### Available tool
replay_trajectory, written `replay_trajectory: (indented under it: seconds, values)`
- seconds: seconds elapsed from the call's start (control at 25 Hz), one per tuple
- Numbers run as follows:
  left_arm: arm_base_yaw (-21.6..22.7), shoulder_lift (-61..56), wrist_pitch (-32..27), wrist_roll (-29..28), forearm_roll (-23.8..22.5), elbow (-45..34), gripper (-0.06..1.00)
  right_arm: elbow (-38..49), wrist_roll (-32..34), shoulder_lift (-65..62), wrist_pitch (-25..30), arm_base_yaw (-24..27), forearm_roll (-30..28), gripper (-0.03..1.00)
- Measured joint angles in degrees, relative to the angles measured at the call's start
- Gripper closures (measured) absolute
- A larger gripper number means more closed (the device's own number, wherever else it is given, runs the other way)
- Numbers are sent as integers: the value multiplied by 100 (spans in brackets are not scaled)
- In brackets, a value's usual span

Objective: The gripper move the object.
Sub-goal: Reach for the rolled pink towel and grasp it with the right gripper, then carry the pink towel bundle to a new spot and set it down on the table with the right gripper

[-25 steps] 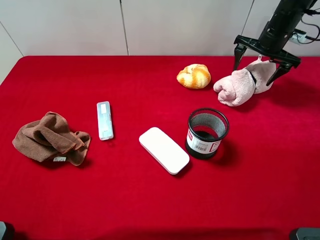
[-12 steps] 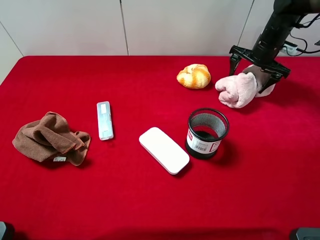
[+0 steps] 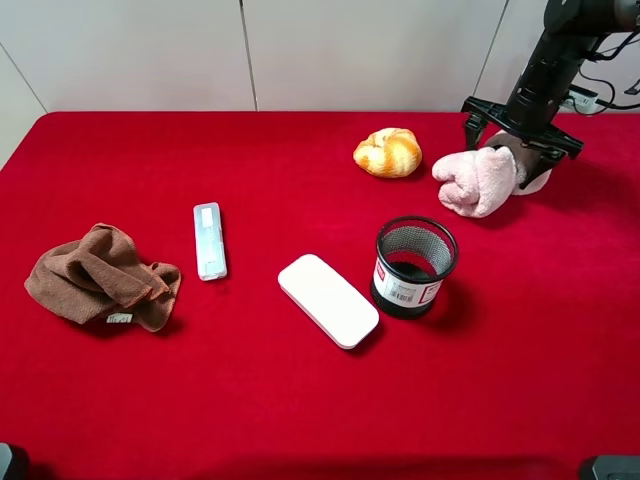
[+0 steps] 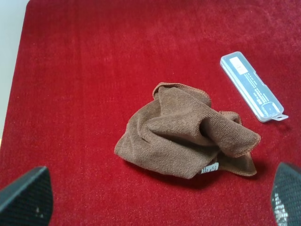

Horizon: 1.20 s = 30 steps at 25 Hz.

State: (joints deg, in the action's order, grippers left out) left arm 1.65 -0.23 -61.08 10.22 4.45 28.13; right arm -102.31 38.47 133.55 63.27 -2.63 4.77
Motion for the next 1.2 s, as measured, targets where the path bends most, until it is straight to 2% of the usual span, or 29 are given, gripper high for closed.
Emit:
replay_trajectory:
  seconds: [0.16, 0.68, 1.04, 1.2]
  values:
    - [0, 0, 0, 0, 0, 0, 3, -4, 5, 0, 0, 0, -15, 61]
    - [0, 0, 0, 0, 0, 0, 3, -23, 23, 0, 39, 0, -15, 61]
    - [0, 0, 0, 0, 0, 0, 3, -539, -19, 0, 529, 0, -36, 61]
    - [0, 0, 0, 0, 0, 0, 3, -692, -23, 0, 577, 0, -47, 61]
